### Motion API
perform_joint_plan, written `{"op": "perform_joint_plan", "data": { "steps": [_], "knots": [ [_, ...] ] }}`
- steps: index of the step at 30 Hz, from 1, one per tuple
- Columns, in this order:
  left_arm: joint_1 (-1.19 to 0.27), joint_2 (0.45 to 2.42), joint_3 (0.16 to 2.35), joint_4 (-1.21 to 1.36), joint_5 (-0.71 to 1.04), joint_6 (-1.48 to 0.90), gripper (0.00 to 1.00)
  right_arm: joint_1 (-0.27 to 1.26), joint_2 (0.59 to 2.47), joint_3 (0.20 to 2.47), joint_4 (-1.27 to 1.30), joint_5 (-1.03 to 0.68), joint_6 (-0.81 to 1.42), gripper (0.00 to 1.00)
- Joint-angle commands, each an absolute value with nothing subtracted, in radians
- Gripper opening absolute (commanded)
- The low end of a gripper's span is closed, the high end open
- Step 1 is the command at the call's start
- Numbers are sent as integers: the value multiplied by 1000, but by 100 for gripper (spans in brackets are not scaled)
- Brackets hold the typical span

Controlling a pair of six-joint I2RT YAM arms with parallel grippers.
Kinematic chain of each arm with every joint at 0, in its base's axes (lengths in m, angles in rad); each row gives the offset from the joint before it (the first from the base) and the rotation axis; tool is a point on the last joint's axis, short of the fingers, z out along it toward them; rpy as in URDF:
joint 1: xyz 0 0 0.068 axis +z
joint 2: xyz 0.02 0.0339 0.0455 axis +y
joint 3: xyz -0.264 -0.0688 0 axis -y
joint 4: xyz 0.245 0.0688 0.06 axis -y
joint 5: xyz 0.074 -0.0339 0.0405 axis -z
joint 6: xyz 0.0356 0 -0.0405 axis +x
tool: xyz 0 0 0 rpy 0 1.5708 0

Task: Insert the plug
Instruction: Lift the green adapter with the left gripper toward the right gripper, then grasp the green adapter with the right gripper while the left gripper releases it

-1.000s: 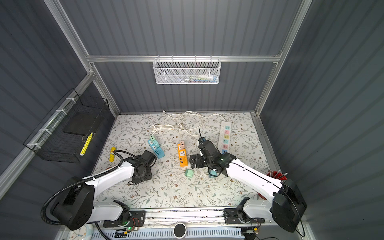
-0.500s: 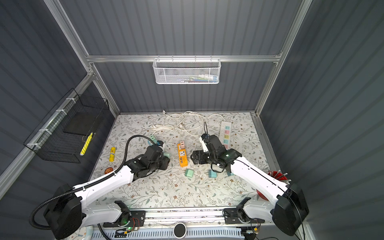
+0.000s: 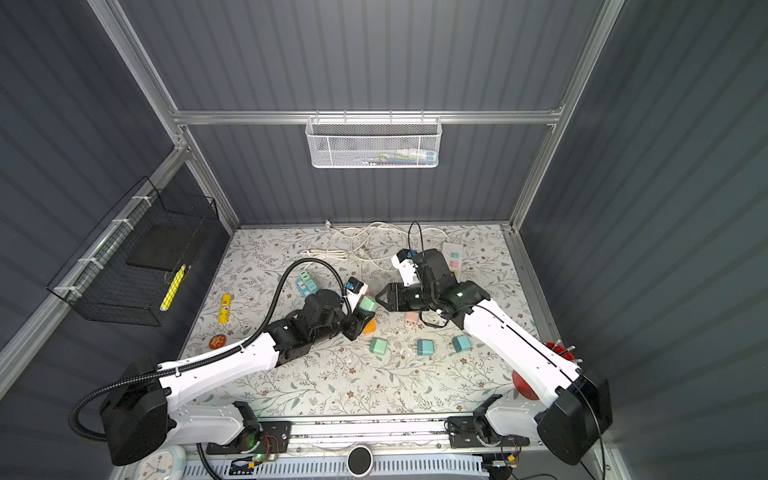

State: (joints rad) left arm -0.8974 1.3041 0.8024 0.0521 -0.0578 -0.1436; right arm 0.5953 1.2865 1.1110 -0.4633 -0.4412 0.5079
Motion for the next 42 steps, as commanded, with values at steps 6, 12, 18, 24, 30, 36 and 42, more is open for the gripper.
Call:
{"op": "perform_joint_plan", "data": {
  "steps": [6, 12, 18, 24, 30, 36, 42],
  "knots": [
    [-903, 1285, 828, 95, -12, -82, 24, 591, 1379, 1142, -438, -572, 493, 49],
    [-904, 1297, 832, 115, 4, -75, 23, 592, 1426, 1134, -412, -589, 489, 48],
    [-902, 1313, 847, 112, 23, -64, 23, 592, 1440, 1133, -363, -598, 495, 40],
    [-904, 1316, 853, 104, 29, -64, 23, 592, 1441, 1132, -341, -599, 500, 32],
    [-903, 1316, 859, 70, -7, -71, 56, 592, 1420, 1126, -336, -561, 508, 23],
    [-904, 1214, 840, -98, -77, -137, 87, 598, 1390, 1111, -330, -404, 517, 20],
    [-904, 876, 620, -172, -549, -401, 96, 701, 1425, 1054, -239, -77, 497, 18]
  ]
}}
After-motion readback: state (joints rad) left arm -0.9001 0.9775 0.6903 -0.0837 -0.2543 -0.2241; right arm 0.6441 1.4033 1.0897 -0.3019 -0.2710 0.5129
